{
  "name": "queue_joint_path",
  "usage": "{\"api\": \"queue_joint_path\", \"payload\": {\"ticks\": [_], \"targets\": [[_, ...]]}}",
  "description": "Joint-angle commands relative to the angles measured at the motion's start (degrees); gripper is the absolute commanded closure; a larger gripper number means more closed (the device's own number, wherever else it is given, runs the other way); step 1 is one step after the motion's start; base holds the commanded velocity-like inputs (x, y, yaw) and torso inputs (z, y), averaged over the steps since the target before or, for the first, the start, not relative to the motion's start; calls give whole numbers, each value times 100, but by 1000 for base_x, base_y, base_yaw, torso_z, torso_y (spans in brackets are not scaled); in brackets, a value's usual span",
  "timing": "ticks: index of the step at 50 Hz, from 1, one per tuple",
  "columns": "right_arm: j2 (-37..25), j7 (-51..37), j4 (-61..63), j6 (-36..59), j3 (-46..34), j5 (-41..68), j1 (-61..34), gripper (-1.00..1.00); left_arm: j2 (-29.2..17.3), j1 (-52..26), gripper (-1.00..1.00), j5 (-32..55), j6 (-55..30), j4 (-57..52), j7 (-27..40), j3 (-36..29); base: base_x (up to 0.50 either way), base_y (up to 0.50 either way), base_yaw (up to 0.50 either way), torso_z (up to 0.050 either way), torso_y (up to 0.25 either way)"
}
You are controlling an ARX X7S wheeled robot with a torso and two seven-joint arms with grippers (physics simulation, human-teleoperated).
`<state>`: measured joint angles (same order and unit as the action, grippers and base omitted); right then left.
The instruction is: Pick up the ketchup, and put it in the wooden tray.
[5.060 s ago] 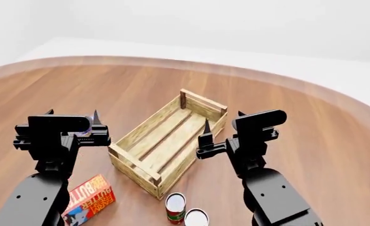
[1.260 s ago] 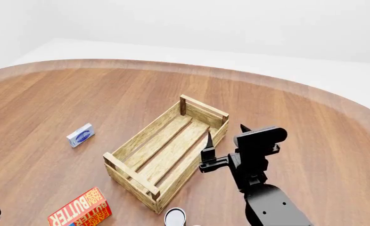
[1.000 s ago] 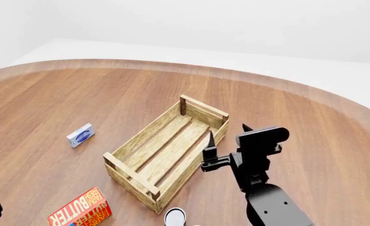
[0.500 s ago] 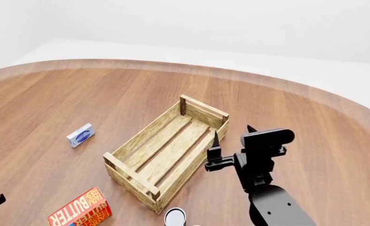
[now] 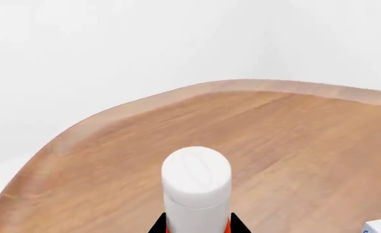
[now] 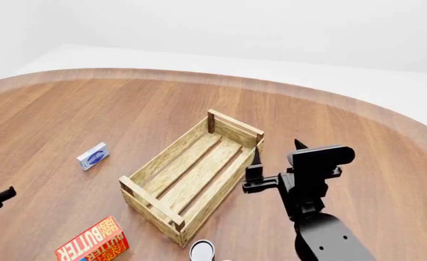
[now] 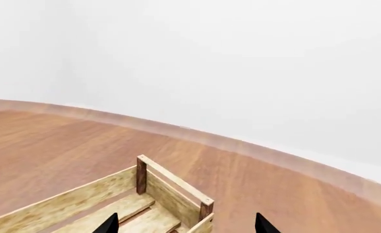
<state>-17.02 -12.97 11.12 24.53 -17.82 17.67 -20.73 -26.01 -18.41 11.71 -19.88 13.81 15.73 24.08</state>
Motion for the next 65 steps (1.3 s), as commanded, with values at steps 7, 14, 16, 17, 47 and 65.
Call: {"api": "queue_joint_path", "payload": {"ticks": [7, 14, 16, 17, 47, 65], "targets": [[-218, -268, 769, 398, 232, 166, 112, -100, -24, -408, 100, 214, -807, -1237, -158, -490, 0, 0, 0, 0, 1], [-275, -331, 896, 453, 323, 212, 128, -100, 21, -841, 100, 112, -854, -1096, -235, -929, 0, 0, 0, 0, 0], [-288, -345, 921, 454, 358, 231, 141, -100, 56, -964, 100, 65, -816, -1005, -283, -1094, 0, 0, 0, 0, 0], [-299, -354, 944, 459, 381, 246, 151, -100, 85, -1046, 100, 36, -792, -940, -307, -1190, 0, 0, 0, 0, 0], [-686, -757, 1817, 562, 1192, 582, 841, -100, 1497, -3788, 100, -654, 931, 2952, -1266, -3257, 0, 0, 0, 0, 0], [-878, -960, 2121, 506, 1741, 737, 1449, -100, 2466, -5116, 100, -779, 2596, 6106, -1600, -3572, 0, 0, 0, 0, 1]]}}
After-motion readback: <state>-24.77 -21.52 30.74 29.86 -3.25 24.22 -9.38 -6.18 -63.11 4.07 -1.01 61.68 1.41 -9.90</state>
